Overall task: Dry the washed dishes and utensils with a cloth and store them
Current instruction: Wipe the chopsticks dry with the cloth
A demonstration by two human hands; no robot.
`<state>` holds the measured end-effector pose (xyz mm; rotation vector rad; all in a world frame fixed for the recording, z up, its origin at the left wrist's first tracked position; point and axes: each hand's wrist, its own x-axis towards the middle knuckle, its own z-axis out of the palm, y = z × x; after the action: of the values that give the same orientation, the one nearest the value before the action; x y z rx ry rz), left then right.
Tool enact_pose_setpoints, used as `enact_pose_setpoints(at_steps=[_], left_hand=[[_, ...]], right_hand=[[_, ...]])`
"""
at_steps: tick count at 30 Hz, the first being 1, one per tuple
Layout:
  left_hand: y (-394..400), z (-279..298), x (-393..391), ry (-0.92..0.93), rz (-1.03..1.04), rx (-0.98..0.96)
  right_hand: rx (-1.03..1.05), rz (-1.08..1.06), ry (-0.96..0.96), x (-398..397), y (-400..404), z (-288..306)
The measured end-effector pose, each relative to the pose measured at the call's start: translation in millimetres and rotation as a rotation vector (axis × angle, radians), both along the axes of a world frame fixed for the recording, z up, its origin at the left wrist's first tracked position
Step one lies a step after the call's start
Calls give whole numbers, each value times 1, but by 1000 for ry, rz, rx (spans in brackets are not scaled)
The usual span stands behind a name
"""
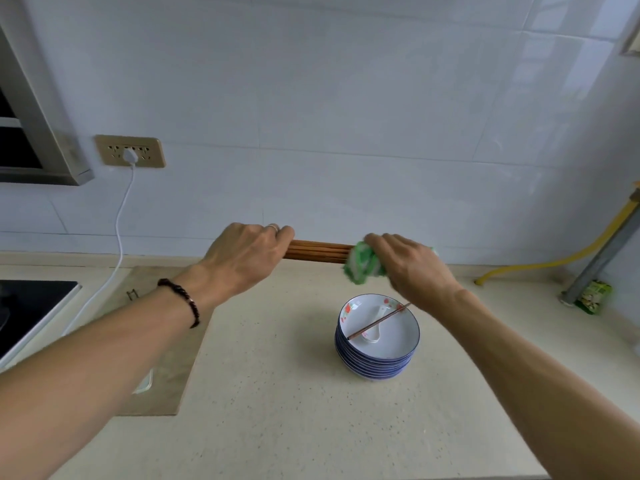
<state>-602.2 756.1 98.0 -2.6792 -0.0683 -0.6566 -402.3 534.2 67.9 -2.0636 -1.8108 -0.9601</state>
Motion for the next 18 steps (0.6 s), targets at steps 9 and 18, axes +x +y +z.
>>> enact_pose_setpoints(at_steps=[9, 18], left_hand=[[-20, 3, 14, -25, -24, 5], [-35, -5, 16, -50, -46, -66]], right_hand=[[-9, -62, -15, -33, 33, 15], [-23, -70, 14, -58, 43, 21]])
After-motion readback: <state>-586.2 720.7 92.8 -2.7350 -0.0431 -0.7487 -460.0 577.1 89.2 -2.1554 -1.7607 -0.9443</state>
